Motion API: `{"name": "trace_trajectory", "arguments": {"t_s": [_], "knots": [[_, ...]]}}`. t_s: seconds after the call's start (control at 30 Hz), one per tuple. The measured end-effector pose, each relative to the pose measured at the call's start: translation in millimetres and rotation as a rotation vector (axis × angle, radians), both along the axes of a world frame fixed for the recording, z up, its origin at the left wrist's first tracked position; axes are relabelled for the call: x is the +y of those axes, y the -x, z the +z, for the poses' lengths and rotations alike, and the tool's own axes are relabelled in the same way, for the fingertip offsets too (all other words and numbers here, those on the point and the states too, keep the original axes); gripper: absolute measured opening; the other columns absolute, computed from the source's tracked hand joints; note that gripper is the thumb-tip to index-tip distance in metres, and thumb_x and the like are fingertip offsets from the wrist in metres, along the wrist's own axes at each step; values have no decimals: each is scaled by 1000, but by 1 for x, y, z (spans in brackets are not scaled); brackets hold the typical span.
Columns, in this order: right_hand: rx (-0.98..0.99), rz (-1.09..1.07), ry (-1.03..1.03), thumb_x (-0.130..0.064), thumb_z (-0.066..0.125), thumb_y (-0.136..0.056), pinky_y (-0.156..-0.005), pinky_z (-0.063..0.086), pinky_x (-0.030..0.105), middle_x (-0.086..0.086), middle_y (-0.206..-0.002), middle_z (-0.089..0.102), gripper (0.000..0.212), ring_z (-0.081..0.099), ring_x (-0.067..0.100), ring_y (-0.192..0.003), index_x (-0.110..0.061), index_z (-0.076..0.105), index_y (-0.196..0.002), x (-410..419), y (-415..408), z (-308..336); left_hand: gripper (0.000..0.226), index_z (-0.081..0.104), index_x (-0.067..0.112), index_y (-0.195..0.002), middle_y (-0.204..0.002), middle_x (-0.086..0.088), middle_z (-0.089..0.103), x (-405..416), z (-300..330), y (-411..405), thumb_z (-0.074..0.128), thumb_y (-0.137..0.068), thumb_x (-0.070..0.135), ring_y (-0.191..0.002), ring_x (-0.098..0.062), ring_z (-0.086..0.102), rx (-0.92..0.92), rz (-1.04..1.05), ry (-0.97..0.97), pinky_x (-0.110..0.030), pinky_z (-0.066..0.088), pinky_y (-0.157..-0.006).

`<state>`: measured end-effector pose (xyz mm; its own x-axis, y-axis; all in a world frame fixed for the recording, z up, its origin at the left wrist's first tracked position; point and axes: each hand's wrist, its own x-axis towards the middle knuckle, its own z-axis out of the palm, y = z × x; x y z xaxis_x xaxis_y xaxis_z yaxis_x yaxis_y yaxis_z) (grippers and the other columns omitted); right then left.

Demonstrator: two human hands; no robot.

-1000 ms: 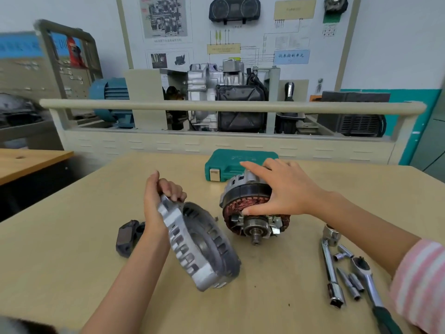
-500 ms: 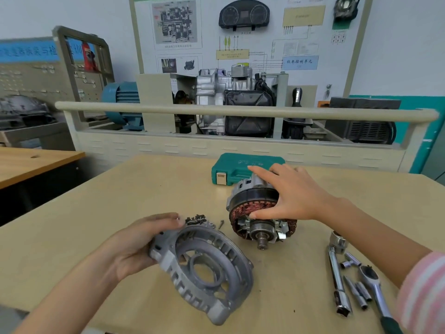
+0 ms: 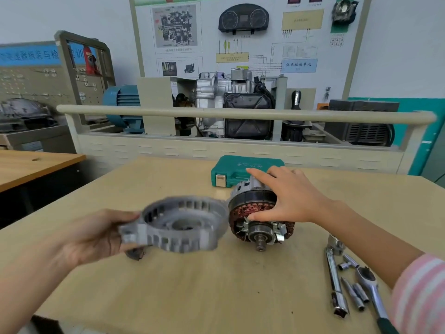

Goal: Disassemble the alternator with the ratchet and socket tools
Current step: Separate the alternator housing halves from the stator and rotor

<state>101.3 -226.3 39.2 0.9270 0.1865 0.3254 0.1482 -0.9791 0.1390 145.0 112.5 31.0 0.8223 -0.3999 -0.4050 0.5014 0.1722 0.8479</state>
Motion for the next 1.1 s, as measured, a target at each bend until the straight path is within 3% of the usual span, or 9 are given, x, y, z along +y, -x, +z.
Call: {"name": "trace_trajectory", "arguments": {"t_s": [0.17, 0.33, 0.4, 0.57, 0.7, 0.77, 0.83, 0.93, 1.1], "knots": [[-17, 4, 6, -87, 37, -66, -89, 32, 33, -5, -114, 44, 101, 39, 14, -103, -38, 3, -148, -1, -1, -4, 15, 53, -4, -97, -79, -29, 66, -23, 12, -50, 40, -93, 3, -76, -38, 68, -36, 140, 69, -43, 55, -44], [-50, -16, 31, -89, 31, -67, -90, 32, 33, -5, -113, 44, 103, 39, 14, -101, -36, -2, -149, 0, 1, -7, 30, 42, -9, -121, -131, -26, 45, -84, -18, -94, 25, -98, -3, -126, -36, 43, 56, 234, 164, -46, 29, -105], [-48, -10, 20, -89, 32, -66, -89, 30, 32, -5, -113, 43, 104, 38, 14, -101, -36, -3, -149, 0, 1, -7, 36, 35, -5, -131, -139, -24, 40, -104, -31, -109, 22, -97, -4, -128, -34, 42, 88, 253, 167, -50, 23, -107], [-48, -15, -3, -88, 36, -65, -89, 31, 34, -6, -108, 42, 106, 38, 15, -100, -36, -1, -149, -1, 1, -9, 21, 48, -2, -89, -133, -16, 49, -131, -52, -136, 28, -96, -4, -123, -26, 48, 97, 246, 108, -41, 39, -90], [-25, -54, 5, -89, 36, -64, -83, 29, 33, -5, -101, 38, 107, 35, 14, -94, -36, -3, -148, 4, 0, -7, 24, 51, -4, -72, -65, -17, 56, -140, -56, -149, 37, -89, -13, -59, -30, 46, -254, 248, -355, -21, 45, -40], [-8, -86, 8, -89, 37, -64, -83, 29, 34, -3, -104, 41, 108, 36, 14, -95, -35, -4, -148, 7, 0, -6, 28, 49, -1, -62, -59, -15, 52, -139, -50, -145, 40, -89, -7, -58, -30, 46, -493, 164, -737, -28, 41, -50], [-14, -138, 10, -89, 36, -64, -85, 31, 36, 1, -110, 45, 110, 41, 19, -102, -33, -5, -149, 13, 0, -6, 26, 60, -1, -80, -82, -21, 61, -141, -39, -131, 43, -94, 12, -87, -36, 58, -748, 69, -1067, -36, 44, -76], [-53, -281, 21, -90, 28, -66, -87, 35, 40, 10, -121, 49, 111, 45, 27, -111, -27, -5, -150, 31, 3, -6, 36, 52, 9, -128, -129, -11, 56, -150, -21, -86, 41, -97, 23, -114, -24, 50, -991, 72, -833, -30, 39, -90], [-7, -578, 24, -47, 25, -99, -82, 33, 42, 12, -118, 54, 62, 50, 29, -106, -16, 13, -150, 57, -4, 9, 41, 44, 32, -130, -125, 16, 50, -158, -27, -12, 41, -93, 49, -107, 5, 47, -971, -163, -387, -19, 39, -93]]}}
